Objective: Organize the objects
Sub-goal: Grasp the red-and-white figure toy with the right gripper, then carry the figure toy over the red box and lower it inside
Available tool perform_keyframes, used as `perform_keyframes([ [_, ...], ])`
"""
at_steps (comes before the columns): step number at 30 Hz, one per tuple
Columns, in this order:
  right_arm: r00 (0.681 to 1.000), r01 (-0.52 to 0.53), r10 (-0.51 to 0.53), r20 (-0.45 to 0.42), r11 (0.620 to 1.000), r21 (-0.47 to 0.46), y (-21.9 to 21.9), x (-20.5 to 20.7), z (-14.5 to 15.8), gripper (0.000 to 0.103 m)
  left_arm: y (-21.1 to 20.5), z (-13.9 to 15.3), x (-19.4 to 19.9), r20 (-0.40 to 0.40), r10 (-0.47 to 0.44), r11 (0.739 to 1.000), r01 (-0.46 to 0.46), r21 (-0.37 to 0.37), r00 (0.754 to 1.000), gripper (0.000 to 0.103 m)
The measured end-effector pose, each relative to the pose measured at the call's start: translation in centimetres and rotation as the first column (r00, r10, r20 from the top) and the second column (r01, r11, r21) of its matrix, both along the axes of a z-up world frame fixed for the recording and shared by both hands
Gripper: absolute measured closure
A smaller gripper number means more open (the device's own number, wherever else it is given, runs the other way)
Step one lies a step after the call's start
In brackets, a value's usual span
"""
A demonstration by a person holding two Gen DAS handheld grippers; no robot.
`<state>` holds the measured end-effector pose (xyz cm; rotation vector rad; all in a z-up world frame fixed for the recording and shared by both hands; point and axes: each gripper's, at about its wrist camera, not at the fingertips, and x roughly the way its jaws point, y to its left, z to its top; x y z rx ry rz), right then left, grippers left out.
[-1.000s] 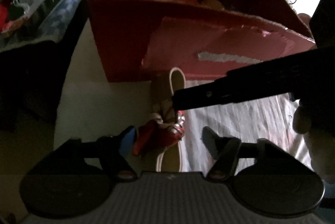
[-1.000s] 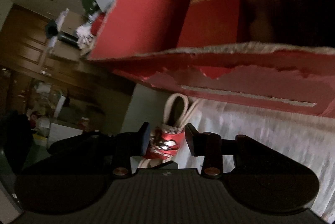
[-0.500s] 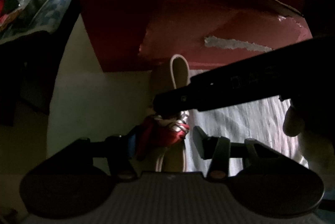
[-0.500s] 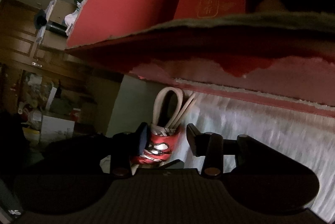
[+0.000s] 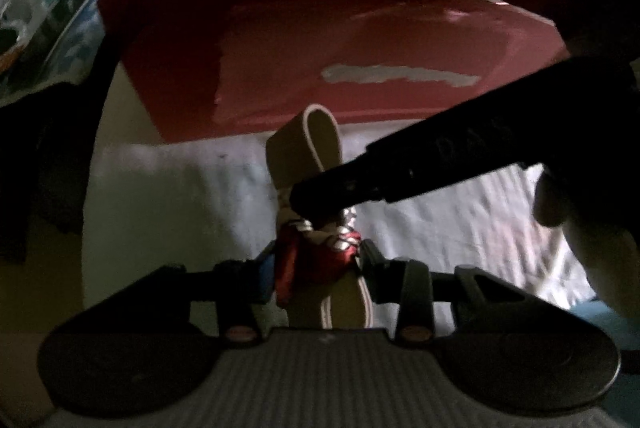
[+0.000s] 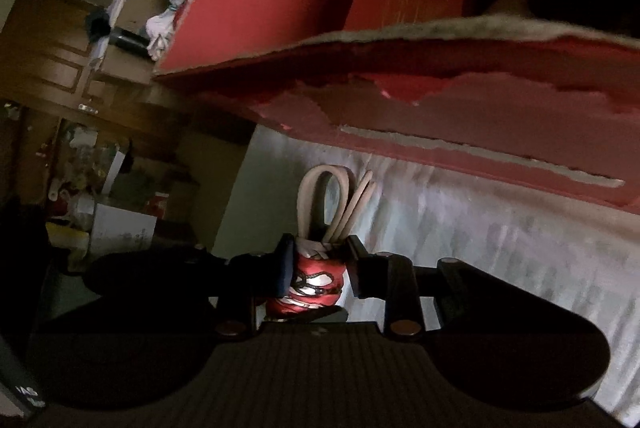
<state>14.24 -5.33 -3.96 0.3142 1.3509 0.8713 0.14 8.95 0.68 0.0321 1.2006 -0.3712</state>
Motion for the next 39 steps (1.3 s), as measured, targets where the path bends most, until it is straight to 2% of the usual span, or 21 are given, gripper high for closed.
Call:
perform_keyframes([
  [7,0.998,-0.027,0.024,0.058,0.998,0.062,-1.7,-0.8,2.4,0.073,-0.9,3.3,-1.1,0.065,-0.116,0.993,0.118,-0.028,0.991,0.065],
  [12,0.988,-0.034,0.017,0.151,0.993,0.111,-2.5,-1.3,5.3,0.075,-2.4,6.6,-1.6,0.127,-0.176,0.976,0.19,-0.102,0.976,0.065],
  [16,0.973,-0.021,-0.012,0.23,0.99,0.139,-3.8,-1.1,7.5,0.076,-3.1,8.5,-1.1,0.194,-0.203,0.967,0.228,-0.111,0.96,0.065],
  [20,0.964,0.035,-0.081,0.255,0.983,0.182,-5.0,-0.4,8.9,0.076,-3.5,10.4,-0.2,0.257,-0.204,0.963,0.241,-0.119,0.945,0.065],
  [25,0.945,0.082,-0.152,0.289,0.967,0.241,-5.7,1.0,10.8,0.076,-3.3,12.2,2.2,0.343,-0.174,0.966,0.227,-0.12,0.923,0.065],
  [30,0.93,0.119,-0.202,0.307,0.956,0.269,-4.8,3.5,11.7,0.076,-2.8,13.0,5.4,0.393,-0.105,0.979,0.164,-0.119,0.914,0.065],
  [34,0.932,0.146,-0.224,0.286,0.952,0.269,-3.4,5.9,11.3,0.076,-2.1,12.4,7.9,0.387,-0.054,0.987,0.107,-0.118,0.92,0.065],
  [39,0.944,0.182,-0.24,0.226,0.951,0.249,-1.2,8.8,9.6,0.078,-0.7,10.4,11.2,0.329,0.015,0.99,0.032,-0.137,0.944,0.062],
])
